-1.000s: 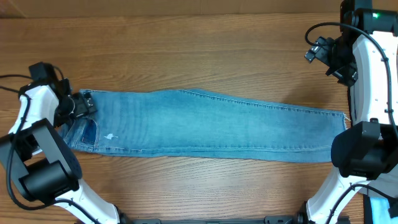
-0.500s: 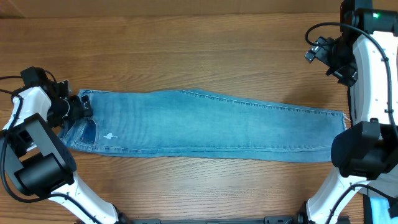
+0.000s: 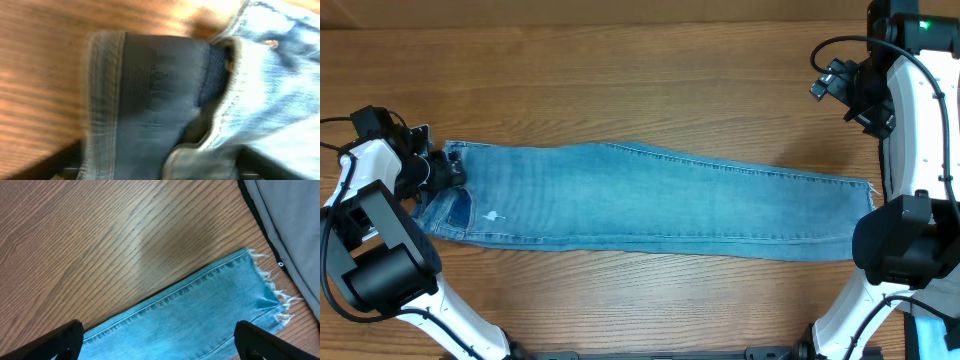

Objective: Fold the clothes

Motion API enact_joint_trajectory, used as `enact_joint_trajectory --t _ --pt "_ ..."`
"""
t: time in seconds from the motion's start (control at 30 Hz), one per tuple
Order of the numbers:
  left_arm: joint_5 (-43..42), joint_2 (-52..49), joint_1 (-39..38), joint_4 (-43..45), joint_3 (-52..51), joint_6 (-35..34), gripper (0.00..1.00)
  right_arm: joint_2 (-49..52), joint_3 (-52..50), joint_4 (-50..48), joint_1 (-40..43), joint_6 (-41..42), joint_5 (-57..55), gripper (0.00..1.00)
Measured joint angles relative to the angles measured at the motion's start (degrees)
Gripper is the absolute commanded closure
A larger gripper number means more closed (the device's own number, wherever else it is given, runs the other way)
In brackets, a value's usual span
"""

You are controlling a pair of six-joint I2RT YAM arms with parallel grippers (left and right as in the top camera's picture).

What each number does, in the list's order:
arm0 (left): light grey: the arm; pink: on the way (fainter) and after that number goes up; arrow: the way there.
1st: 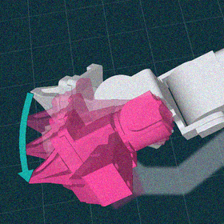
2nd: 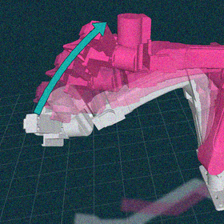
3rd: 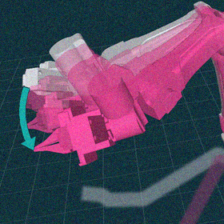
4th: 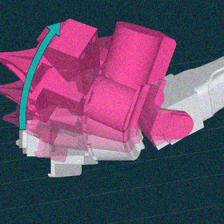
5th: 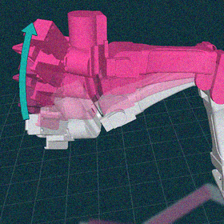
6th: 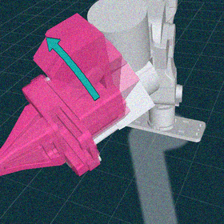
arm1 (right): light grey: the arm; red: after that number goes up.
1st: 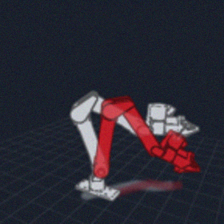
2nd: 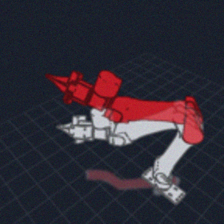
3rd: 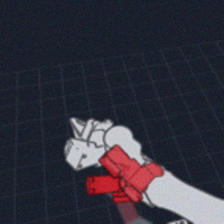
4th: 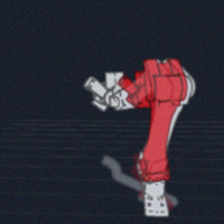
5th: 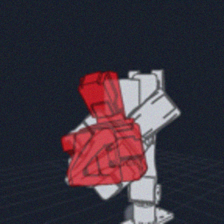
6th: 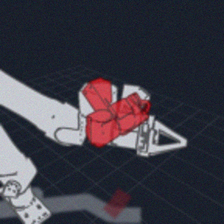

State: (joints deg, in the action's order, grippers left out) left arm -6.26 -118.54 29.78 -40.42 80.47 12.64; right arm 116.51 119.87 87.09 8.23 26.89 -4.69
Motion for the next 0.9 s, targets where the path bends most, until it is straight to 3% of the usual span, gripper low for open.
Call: enact_joint_trajectory --t 0.1,0.17,0.5,0.67,0.8,0.9 --pt "-0.83 -0.22 0.0 0.83 0.04 0.02 0.41 0.0 0.0 0.02 -0.02 0.0 0.0 0.0" --pt "-0.87 -0.22 0.0 0.9 0.04 -0.02 0.52 0.0 0.0 -0.04 -0.02 0.0 0.0 0.0" --pt "2.99 -0.26 2.27 2.03 0.28 -4.83 0.54 0.0 0.0 -0.02 -0.02 0.02 -0.02 0.0" --pt "7.5 -0.26 6.6 2.67 0.57 -6.62 0.49 0.0 0.0 -0.02 -0.02 -0.02 -0.02 0.0" --pt "10.16 -0.26 9.11 2.75 0.81 -6.4 0.33 0.0 0.0 -0.02 -0.02 0.0 -0.02 0.0" --pt "11.72 -0.46 9.6 2.36 1.44 -6.1 0.31 0.0 0.0 0.0 -0.02 0.0 0.0 0.0"
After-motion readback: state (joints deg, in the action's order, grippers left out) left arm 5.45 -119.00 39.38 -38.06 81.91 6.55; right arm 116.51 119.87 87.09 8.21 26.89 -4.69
